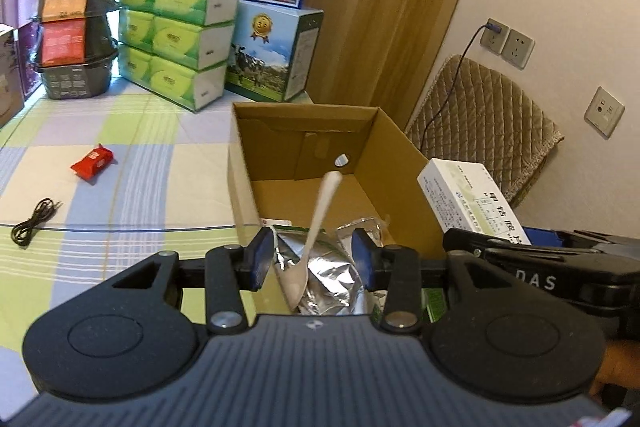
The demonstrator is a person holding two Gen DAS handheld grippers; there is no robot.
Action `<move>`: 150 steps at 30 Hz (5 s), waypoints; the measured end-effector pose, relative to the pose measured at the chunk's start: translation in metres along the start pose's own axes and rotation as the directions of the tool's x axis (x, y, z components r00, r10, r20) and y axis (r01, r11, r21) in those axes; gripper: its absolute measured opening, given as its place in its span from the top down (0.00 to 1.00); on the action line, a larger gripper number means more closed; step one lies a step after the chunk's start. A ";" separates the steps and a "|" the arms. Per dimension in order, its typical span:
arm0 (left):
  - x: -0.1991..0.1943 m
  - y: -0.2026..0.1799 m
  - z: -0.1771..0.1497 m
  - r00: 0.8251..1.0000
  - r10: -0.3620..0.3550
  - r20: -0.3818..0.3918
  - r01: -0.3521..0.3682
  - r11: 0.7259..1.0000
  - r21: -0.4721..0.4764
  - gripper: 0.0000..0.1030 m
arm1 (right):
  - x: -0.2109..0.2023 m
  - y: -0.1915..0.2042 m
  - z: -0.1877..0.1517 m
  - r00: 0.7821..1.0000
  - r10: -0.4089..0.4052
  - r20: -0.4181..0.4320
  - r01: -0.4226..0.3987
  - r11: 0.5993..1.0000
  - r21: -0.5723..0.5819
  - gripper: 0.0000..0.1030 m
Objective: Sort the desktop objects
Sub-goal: 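Open both tools to release the spoon and medicine box into the box, then withdraw both tools from the box and move toward the black cable, then grasp the black cable with the left tool while the right tool grasps the red candy packet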
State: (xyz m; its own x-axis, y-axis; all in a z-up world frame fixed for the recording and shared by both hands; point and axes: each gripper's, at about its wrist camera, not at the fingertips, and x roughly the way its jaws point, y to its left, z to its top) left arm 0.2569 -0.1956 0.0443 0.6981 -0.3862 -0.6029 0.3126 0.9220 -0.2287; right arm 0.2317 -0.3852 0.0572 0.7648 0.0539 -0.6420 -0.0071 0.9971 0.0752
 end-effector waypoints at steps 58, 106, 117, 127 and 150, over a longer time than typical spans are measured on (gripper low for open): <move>-0.146 0.069 -0.062 0.967 0.253 0.009 -0.253 0.967 0.031 0.01 | -0.104 0.100 -0.076 0.994 0.111 0.011 -0.111 0.994 -0.015 0.02; -0.182 0.215 -0.073 0.927 0.375 -0.007 -0.374 0.924 -0.082 0.01 | -0.051 0.223 -0.092 0.962 0.259 -0.085 -0.270 0.945 -0.182 0.02; -0.114 0.262 -0.055 0.931 0.363 -0.030 -0.364 0.930 -0.059 0.01 | 0.018 0.240 -0.078 0.971 0.228 -0.072 -0.237 0.958 -0.161 0.02; -0.043 0.298 -0.042 0.938 0.346 -0.008 -0.346 0.938 -0.014 0.01 | 0.103 0.251 -0.056 0.977 0.210 -0.041 -0.214 0.970 -0.116 0.02; 0.075 0.316 -0.026 0.968 0.249 -0.017 -0.242 0.954 0.178 0.39 | 0.213 0.259 -0.031 0.976 0.211 -0.062 -0.216 0.972 -0.096 0.24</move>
State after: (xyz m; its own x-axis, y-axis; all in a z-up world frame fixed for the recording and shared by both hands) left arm 0.3911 0.0679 -0.0935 0.7427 -0.1444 -0.6539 0.2438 0.9678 0.0632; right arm 0.3726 -0.1137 -0.0834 0.7045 0.2659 -0.6580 -0.2339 0.9624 0.1384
